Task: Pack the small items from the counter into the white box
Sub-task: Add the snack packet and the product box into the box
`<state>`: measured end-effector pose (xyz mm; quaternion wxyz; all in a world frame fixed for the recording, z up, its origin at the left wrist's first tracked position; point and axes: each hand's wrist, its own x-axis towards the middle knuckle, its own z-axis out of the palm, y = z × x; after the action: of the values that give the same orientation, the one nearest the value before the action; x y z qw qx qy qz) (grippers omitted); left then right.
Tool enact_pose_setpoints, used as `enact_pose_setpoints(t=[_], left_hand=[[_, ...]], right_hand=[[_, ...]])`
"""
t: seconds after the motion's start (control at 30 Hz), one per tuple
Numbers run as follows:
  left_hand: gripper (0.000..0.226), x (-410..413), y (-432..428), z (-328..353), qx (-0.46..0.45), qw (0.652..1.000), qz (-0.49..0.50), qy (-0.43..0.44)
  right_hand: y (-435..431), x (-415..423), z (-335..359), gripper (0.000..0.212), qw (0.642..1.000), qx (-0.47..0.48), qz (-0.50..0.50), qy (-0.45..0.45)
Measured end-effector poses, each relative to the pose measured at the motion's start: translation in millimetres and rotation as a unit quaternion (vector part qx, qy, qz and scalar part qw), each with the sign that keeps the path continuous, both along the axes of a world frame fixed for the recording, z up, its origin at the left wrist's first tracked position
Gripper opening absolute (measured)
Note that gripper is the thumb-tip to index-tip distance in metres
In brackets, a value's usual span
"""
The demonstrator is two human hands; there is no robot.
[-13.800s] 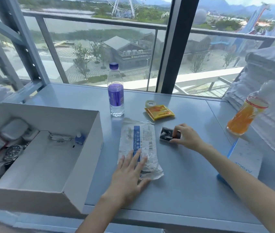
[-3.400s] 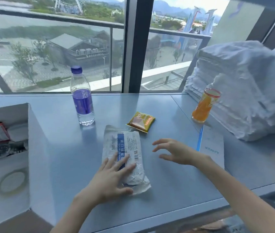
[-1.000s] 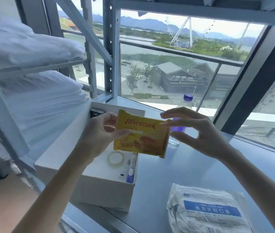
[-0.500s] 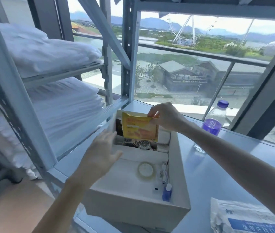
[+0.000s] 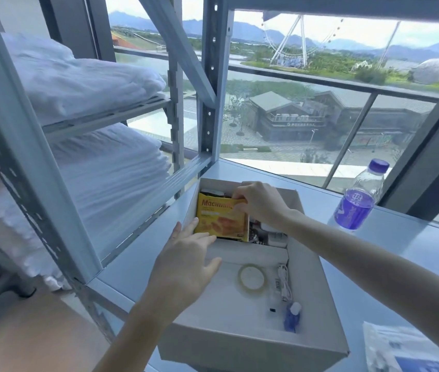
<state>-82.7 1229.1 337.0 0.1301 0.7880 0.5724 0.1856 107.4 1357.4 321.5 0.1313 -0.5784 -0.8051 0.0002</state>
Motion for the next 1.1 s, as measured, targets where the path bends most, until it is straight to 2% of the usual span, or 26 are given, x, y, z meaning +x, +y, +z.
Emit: enact_pose_setpoints(t=[0.13,0.3,0.47,0.6,0.73,0.8,1.0,1.1], left_hand=[[0.047,1,-1,2,0.0,1.0,0.005,0.022],[0.046,1,-3,1,0.004,0.999,0.0,0.035],[0.046,1,-4,1,0.002,0.999,0.004,0.034],[0.045,2,-4,0,0.006,0.999,0.005,0.035],[0.045,2,-4,-2,0.016,0.999,0.002,0.035],[0.044,1,-3,-4,0.02,0.999,0.001,0.035],[0.042,1,-1,-7,0.029,0.999,-0.009,0.038],[0.042,0,-1,-6,0.026,0.999,-0.017,0.043]], right_hand=[[-2,7,-4,0.016,0.997,-0.068,0.034,0.025],[-2,0,-11,0.017,0.998,-0.05,0.025,0.005],[-4,-4,-13,0.027,0.997,-0.017,0.01,-0.074],[-7,-4,-14,0.023,0.992,-0.035,0.006,-0.118],[-9,-3,-18,0.011,0.989,-0.079,0.019,-0.12],[-10,-3,-19,0.012,0.988,-0.083,0.03,-0.128],[-7,-4,-20,0.023,0.986,-0.12,0.001,-0.114],[-7,2,-8,0.022,0.994,-0.098,-0.021,-0.049]])
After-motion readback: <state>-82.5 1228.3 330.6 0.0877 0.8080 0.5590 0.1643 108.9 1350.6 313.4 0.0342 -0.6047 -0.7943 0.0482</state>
